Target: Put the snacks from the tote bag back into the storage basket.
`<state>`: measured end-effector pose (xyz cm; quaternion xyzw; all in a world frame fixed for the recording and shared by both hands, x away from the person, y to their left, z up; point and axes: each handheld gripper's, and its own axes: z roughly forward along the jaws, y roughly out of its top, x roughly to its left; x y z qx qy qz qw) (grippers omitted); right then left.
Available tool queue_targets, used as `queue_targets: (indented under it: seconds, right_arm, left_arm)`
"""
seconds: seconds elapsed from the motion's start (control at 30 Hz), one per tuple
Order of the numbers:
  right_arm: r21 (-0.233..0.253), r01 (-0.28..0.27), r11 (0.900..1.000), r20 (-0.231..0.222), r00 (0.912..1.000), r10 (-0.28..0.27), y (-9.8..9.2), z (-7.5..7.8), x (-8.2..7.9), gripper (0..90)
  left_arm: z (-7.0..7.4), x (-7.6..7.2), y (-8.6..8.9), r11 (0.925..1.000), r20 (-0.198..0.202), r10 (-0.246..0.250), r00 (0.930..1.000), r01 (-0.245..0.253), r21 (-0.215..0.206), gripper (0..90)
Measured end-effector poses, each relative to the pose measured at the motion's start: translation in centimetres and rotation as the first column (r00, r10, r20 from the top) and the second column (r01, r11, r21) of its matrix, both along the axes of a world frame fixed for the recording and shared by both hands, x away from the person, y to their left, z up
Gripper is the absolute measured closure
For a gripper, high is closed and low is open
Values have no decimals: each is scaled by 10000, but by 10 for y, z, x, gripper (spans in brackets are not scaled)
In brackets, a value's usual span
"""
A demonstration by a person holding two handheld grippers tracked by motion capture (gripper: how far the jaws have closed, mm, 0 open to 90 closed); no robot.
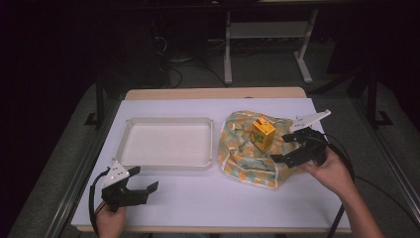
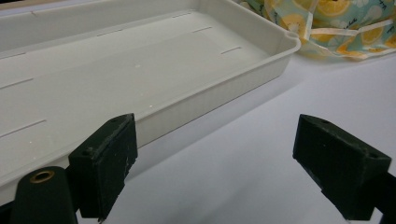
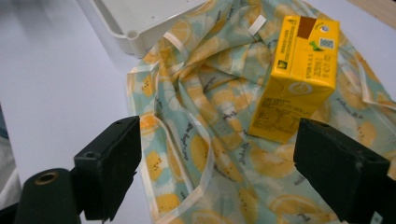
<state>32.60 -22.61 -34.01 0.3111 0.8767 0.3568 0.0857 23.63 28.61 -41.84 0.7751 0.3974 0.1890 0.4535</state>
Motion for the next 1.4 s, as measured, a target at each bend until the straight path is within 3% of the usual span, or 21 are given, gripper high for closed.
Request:
queue_targets:
  seconds: [0.37, 0.63, 0.9, 1.17, 1.4]
  right_arm:
    - [-124, 55, 9999, 131, 9999, -54, 5, 10, 19, 149]
    - [-275, 123, 9995, -59, 9999, -124, 13, 17, 37, 148]
    - [-719, 276, 9970, -296, 9991, -298, 24, 15, 56, 148]
    - [-758, 585, 9954, -586, 9963, -631, 29, 14, 70, 143]
    - [-1223, 716, 9899, -469, 9959, -778, 38, 5, 78, 143]
  left_arm:
    - [0, 0, 2, 10000, 54, 26, 10000, -26, -50, 134]
    - [0, 0, 1, 10000, 9, -44, 10000, 44, -38, 134]
    - [0, -1, 1, 10000, 0, -54, 10000, 54, -74, 134]
    - [1, -1, 1, 9999, 69, -99, 9999, 99, -31, 134]
    - [1, -2, 1, 9999, 42, -83, 10000, 84, -92, 134]
